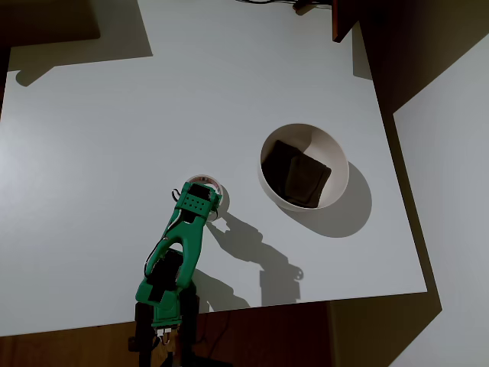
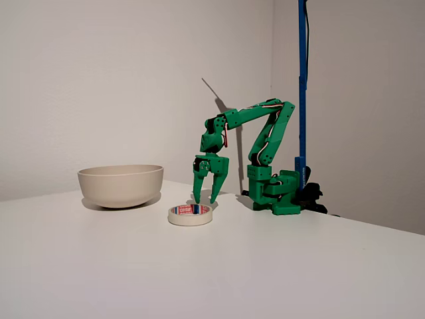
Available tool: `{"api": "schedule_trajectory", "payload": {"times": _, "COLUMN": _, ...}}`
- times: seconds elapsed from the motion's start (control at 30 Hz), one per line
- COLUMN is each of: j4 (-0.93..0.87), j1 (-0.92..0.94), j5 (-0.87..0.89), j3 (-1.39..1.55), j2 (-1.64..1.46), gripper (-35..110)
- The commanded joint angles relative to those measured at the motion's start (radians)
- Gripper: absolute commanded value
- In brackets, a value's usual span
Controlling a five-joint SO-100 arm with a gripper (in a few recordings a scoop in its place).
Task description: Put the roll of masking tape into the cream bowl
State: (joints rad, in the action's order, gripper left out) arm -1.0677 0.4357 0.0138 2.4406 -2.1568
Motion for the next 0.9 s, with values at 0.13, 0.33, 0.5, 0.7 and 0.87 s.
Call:
{"api": "schedule_trajectory", "payload": {"times": 0.13, "j4": -0.020, "j1": -0.002, "j5": 0.021, "j3": -0.064, "j2": 0.017, "gripper": 13}}
{"api": "schedule_trajectory", "payload": {"times": 0.33, "j4": -0.008, "j1": -0.014, "j5": 0.025, "j3": -0.063, "j2": 0.084, "gripper": 12}}
{"api": "schedule_trajectory", "payload": {"times": 0.5, "j4": 0.008, "j1": -0.043, "j5": 0.032, "j3": -0.057, "j2": 0.143, "gripper": 9}}
{"api": "schedule_trajectory", "payload": {"times": 0.7, "j4": 0.043, "j1": -0.086, "j5": 0.043, "j3": -0.051, "j2": 0.199, "gripper": 7}}
{"api": "schedule_trajectory", "payload": {"times": 0.87, "j4": 0.063, "j1": -0.123, "j5": 0.054, "j3": -0.048, "j2": 0.189, "gripper": -1}}
